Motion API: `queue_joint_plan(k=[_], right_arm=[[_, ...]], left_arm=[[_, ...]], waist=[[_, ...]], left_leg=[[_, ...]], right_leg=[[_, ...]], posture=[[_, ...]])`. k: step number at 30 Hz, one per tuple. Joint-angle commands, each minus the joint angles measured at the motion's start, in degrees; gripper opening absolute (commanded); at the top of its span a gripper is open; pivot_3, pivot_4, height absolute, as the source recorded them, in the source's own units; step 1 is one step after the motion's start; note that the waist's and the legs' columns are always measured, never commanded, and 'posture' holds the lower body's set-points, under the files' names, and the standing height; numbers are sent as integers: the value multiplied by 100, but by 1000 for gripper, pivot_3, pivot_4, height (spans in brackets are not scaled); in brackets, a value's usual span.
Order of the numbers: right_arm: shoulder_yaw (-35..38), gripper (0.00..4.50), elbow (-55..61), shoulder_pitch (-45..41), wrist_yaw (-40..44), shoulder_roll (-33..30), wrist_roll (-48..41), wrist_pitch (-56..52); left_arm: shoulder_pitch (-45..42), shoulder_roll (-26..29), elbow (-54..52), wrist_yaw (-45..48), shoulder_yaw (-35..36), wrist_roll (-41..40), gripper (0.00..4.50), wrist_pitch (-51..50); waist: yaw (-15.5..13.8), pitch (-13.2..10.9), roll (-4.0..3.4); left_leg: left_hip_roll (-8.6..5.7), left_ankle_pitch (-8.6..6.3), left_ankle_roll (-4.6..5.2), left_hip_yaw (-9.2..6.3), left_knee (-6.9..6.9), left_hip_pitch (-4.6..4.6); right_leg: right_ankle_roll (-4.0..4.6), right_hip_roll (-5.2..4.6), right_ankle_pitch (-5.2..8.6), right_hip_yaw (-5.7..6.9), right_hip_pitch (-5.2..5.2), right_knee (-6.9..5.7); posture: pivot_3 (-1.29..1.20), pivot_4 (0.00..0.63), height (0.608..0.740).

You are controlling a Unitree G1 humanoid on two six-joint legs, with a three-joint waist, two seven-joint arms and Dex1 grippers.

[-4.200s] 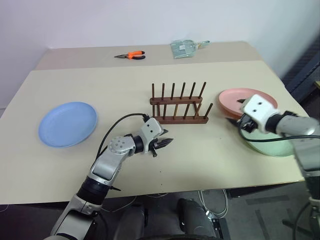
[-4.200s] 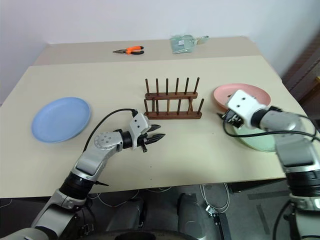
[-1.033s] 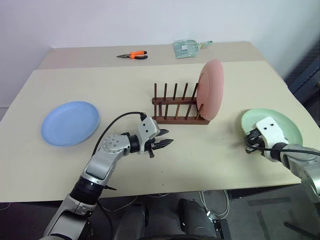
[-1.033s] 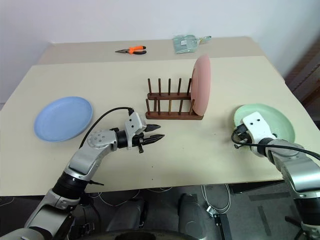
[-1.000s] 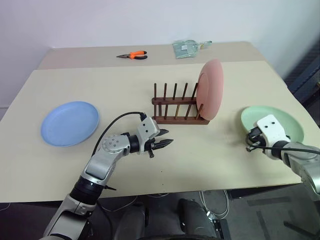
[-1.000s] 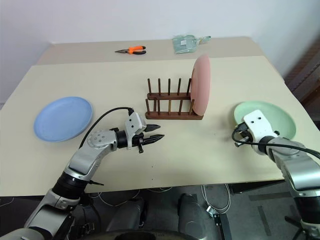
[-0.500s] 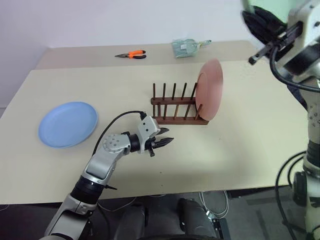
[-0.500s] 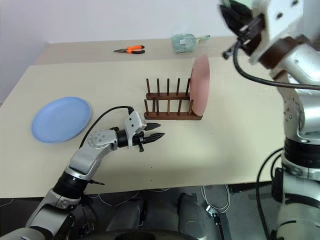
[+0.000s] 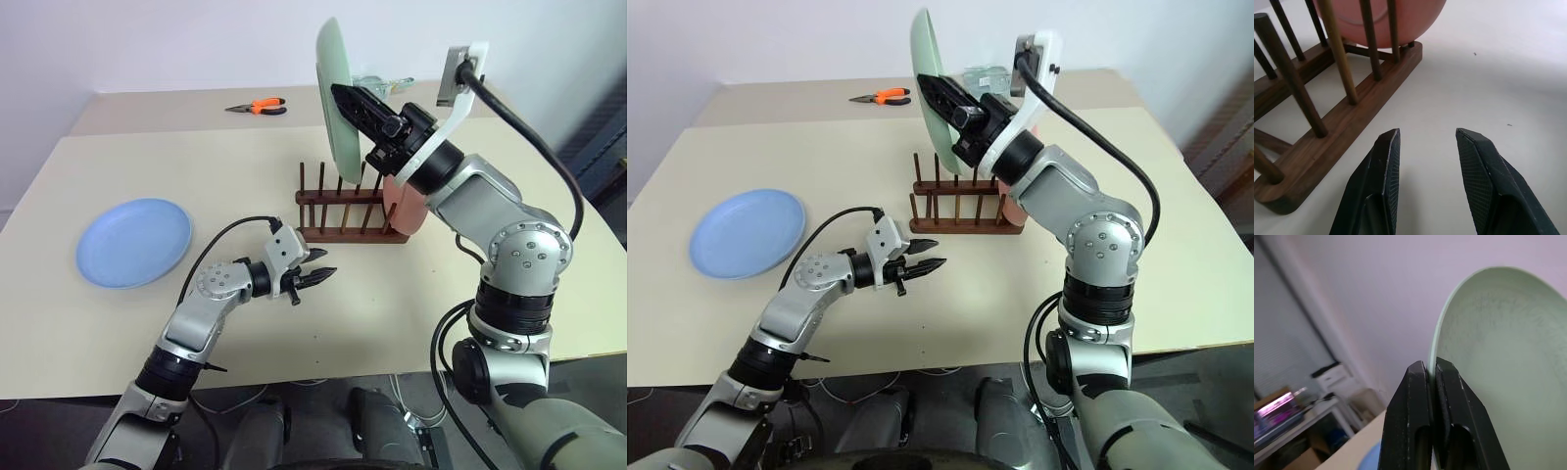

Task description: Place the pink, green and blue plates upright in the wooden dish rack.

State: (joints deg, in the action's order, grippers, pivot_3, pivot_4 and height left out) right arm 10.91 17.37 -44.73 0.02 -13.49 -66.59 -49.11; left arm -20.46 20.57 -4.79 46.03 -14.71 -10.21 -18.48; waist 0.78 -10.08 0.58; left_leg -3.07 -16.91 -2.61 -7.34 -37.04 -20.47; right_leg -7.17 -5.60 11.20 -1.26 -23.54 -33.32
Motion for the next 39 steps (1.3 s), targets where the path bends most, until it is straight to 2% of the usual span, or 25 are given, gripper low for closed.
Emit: queue_joint_plan(k=[1,8,13,39], right_arm=[[190,11,-5,31,-332,69,-157,26],[429,11,-225,297,-1172,477,-842,22],[481,11,-445,349,-1340,484,-962,67],[239,11,-59,290,-1164,189,-1200,150]], left_arm=[[-33,15,-195,12,53,-42,1811,63],[-97,15,-160,33,53,-42,1811,63],[-86,29,-179,38,47,-44,1811,54],[-2,98,-344,75,53,-139,1811,-57]], waist=[[9,1,-1],[9,2,-2],[-1,2,-2],[15,3,-4]], left_leg=[[0,0,0,0,1,1],[1,0,0,2,1,3],[0,0,1,1,-1,4],[1,0,1,1,1,3]], right_leg=[[0,0,0,0,0,-1],[-1,1,0,-1,2,-2],[0,1,1,-1,7,1],[1,1,3,0,3,0]], posture=[[0,150,740],[0,150,740],[0,150,740],[0,150,740]])
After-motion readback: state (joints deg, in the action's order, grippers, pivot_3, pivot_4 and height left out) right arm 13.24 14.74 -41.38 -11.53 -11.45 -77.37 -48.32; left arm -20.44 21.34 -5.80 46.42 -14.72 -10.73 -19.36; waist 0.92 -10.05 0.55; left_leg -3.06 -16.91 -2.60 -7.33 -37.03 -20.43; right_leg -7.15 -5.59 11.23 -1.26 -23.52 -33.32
